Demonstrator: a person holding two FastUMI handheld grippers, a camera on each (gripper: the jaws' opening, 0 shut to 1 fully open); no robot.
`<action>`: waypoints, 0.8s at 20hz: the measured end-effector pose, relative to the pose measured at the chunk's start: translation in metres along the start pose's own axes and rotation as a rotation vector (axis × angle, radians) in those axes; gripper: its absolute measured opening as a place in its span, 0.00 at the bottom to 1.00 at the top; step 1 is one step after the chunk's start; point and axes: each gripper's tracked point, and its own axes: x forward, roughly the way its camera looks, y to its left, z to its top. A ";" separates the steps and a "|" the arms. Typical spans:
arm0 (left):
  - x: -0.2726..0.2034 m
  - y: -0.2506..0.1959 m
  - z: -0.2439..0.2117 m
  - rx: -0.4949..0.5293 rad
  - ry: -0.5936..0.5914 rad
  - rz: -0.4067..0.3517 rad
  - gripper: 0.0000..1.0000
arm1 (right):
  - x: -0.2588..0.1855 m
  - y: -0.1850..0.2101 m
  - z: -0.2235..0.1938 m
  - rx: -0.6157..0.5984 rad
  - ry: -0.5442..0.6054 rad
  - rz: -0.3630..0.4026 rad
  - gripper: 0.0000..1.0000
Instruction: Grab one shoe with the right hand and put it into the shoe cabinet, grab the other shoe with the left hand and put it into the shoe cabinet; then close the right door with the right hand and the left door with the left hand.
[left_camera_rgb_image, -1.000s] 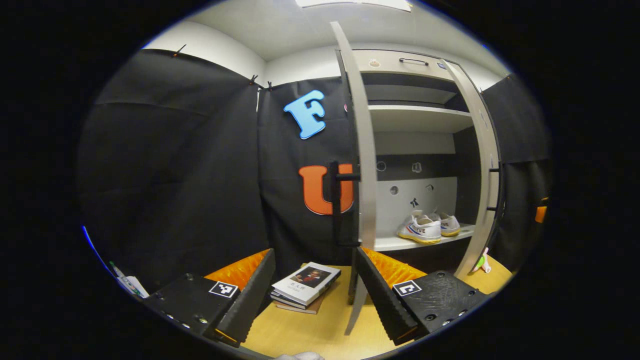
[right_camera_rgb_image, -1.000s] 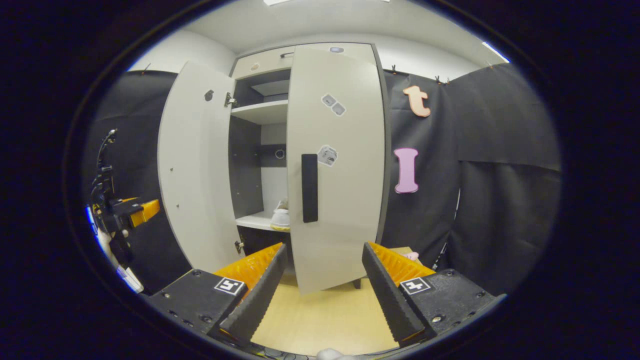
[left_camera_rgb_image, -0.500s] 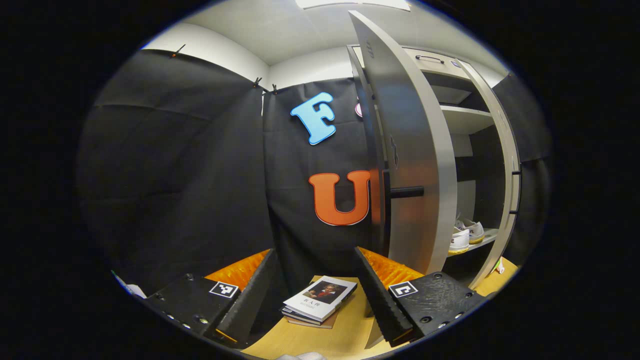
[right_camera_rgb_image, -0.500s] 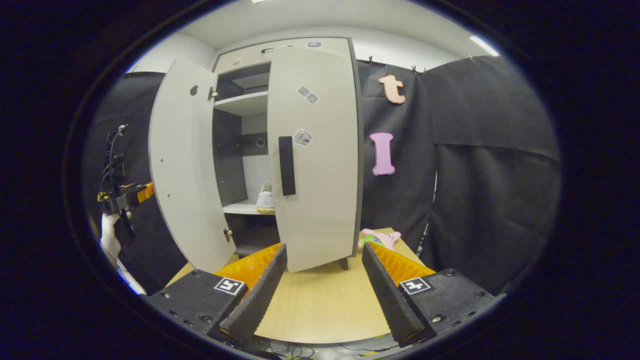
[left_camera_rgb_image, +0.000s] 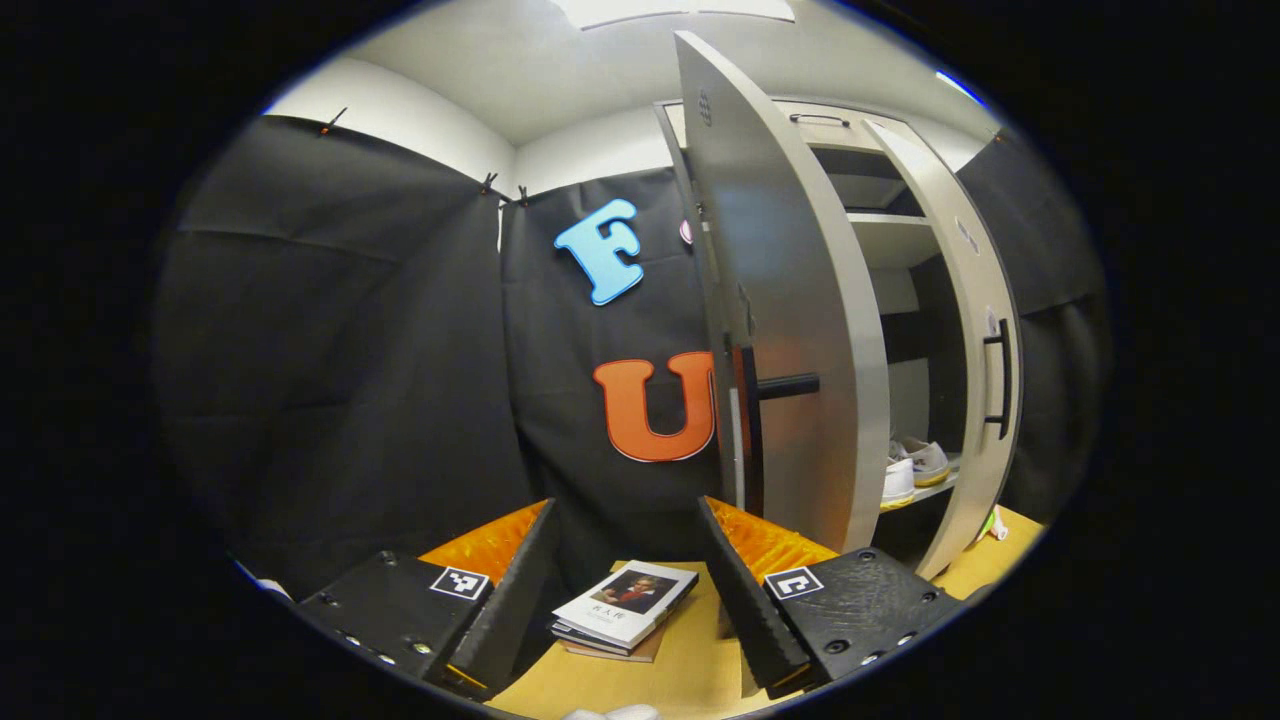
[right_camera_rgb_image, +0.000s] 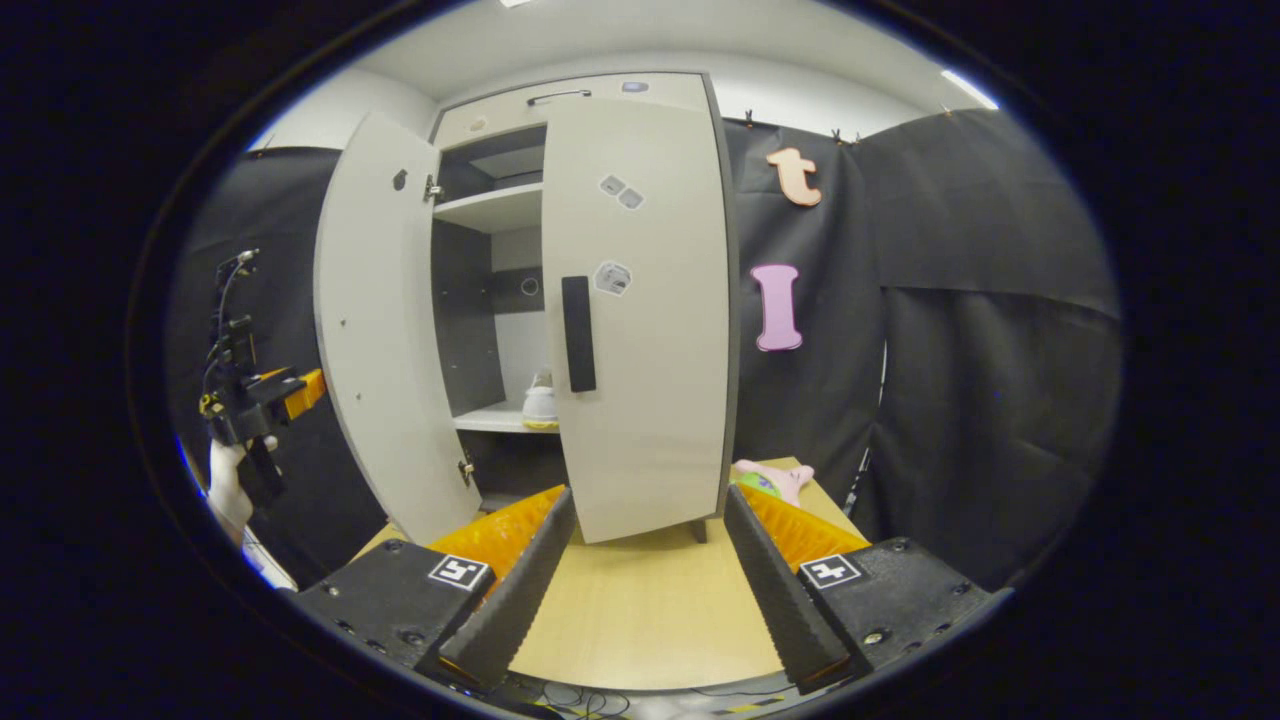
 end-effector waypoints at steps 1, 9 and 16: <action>-0.003 -0.016 -0.002 -0.006 0.000 -0.024 0.85 | 0.000 -0.002 0.000 -0.003 -0.001 0.002 0.98; 0.004 -0.118 0.003 -0.027 0.021 -0.154 0.86 | 0.003 -0.029 0.011 0.002 -0.012 -0.004 0.98; -0.008 -0.156 0.012 -0.032 0.031 -0.179 1.00 | 0.007 -0.043 0.021 -0.004 -0.039 0.021 0.98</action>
